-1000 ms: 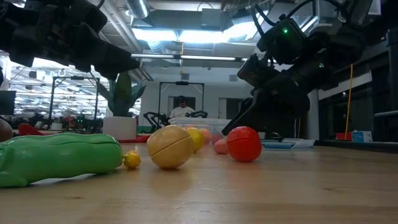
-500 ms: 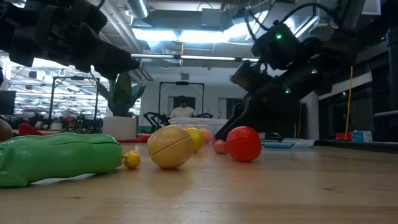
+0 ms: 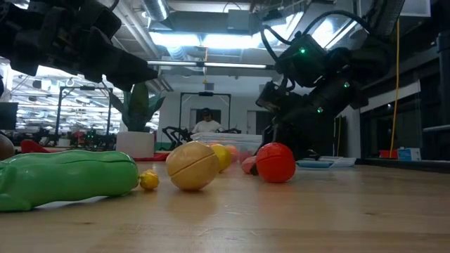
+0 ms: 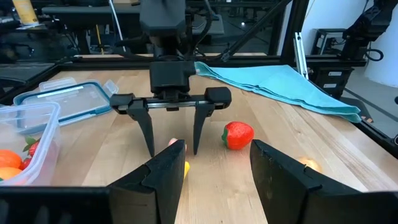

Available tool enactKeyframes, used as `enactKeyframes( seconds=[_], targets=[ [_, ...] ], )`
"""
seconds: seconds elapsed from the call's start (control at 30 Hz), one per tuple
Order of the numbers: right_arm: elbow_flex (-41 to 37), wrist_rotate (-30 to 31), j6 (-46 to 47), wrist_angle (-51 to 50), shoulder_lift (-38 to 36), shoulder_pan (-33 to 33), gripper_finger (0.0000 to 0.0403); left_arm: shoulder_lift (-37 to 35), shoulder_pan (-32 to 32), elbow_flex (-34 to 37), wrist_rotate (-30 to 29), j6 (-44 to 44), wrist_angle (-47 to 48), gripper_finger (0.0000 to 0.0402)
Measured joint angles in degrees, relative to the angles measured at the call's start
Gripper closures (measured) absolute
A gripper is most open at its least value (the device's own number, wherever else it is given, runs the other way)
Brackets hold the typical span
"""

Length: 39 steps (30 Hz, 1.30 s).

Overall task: Pick and placing Produce into tupperware
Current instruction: Put the pink peach into the transparent container

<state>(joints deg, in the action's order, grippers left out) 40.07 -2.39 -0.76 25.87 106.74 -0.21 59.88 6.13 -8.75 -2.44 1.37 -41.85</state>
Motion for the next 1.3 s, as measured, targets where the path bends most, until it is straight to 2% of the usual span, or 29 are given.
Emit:
enactKeyframes(
  seconds=[0.3,0.43,1.1,1.2,1.3],
  targets=[
    [0.0,0.0,0.2,0.2,0.1,0.0,0.0089,0.0,0.0,0.0,0.0,0.0,0.0,0.0227],
    [0.0,0.0,0.3,0.2,0.1,0.0,0.0105,0.0,0.0,0.0,0.0,0.0,0.0,0.0227],
    [-0.1,-0.2,4.8,0.2,0.1,-1.2,0.0321,0.0,0.0,0.0,0.0,0.0,0.0,0.0227],
    [-0.1,-0.5,5.3,0.8,0.1,-1.7,0.0337,0.0,0.0,0.0,0.0,0.0,0.0,0.0227],
    [-0.3,-1.2,5.3,2.3,0.1,-2.0,0.0336,0.0,0.0,0.0,0.0,0.0,0.0,0.0227]
  ],
)
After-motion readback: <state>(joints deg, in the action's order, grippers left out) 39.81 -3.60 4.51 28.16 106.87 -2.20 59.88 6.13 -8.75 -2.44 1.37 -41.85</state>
